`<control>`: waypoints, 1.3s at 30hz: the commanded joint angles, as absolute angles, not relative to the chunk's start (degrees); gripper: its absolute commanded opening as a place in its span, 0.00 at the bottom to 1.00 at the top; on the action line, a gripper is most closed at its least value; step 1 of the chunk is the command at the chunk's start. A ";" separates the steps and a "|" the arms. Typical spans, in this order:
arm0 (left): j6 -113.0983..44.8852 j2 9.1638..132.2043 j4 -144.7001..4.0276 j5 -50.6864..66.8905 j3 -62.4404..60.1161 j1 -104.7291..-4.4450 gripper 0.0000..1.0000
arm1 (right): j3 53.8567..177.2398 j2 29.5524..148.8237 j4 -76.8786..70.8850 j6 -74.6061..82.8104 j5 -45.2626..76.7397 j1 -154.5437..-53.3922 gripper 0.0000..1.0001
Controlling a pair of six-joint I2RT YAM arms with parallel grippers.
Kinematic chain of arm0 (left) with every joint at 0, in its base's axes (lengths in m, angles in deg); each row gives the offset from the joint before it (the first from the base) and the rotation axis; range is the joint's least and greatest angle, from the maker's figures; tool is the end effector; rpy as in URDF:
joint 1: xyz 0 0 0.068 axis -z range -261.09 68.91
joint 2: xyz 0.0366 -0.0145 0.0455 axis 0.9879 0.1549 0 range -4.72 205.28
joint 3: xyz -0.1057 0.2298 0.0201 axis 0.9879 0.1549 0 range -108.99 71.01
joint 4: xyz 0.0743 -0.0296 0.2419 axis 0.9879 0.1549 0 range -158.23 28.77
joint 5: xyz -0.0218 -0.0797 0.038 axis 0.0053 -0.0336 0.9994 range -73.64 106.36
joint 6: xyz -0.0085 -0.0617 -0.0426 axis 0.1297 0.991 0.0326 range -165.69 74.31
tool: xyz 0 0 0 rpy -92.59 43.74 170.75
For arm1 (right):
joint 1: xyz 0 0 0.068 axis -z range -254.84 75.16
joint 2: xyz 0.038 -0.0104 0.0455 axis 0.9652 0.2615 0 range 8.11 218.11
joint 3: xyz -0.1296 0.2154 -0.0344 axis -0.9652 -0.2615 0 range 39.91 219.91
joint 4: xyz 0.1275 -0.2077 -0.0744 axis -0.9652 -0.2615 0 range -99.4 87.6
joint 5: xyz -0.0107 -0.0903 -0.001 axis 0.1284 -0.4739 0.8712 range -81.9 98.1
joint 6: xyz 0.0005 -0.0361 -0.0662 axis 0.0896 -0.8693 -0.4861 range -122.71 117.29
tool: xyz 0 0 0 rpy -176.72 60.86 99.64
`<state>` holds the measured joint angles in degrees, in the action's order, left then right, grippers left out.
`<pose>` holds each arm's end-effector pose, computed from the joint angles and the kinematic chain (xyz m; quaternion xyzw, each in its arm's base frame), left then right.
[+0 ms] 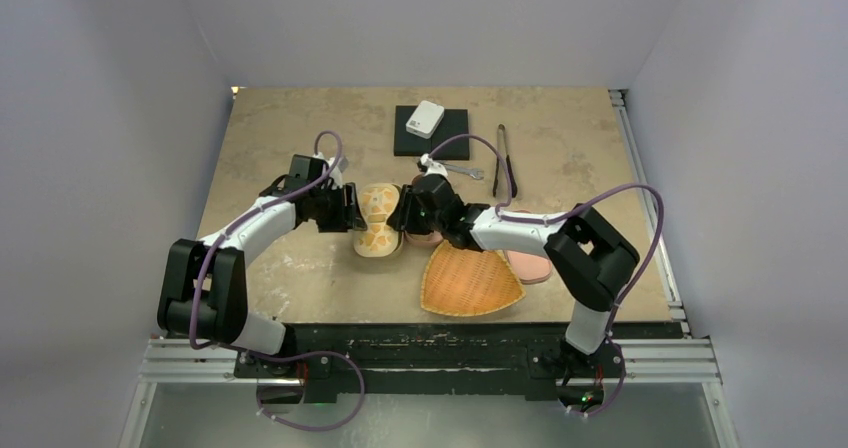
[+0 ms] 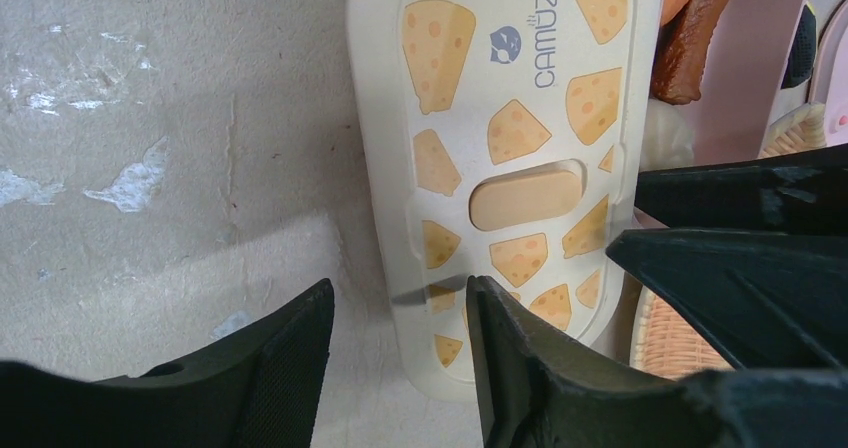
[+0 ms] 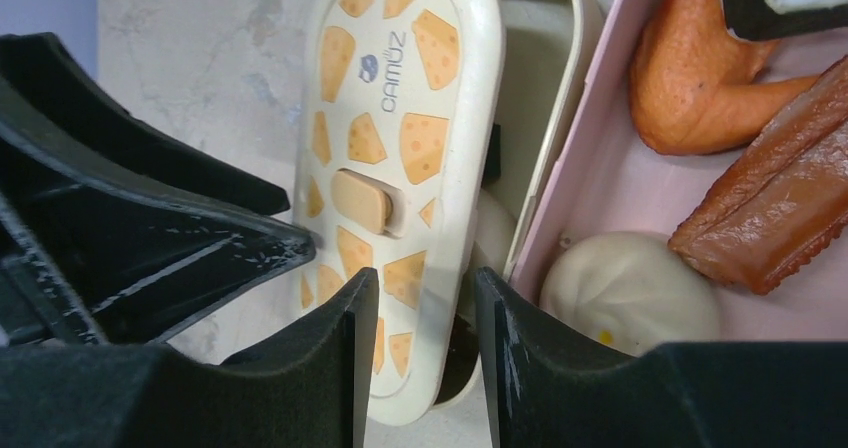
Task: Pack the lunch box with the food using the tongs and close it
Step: Close the box lid on the packing box.
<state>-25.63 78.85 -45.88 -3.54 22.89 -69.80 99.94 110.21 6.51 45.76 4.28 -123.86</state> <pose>0.2826 -0.0785 0.1538 -0.0245 0.9472 -0.2336 0.2181 0.2676 0.3015 0.1622 0.0116 0.8791 0.3383 0.3356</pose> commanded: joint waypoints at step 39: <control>-22.74 85.93 -54.72 -11.44 14.45 -67.95 0.22 | 103.41 110.23 5.42 48.97 3.79 -124.24 0.15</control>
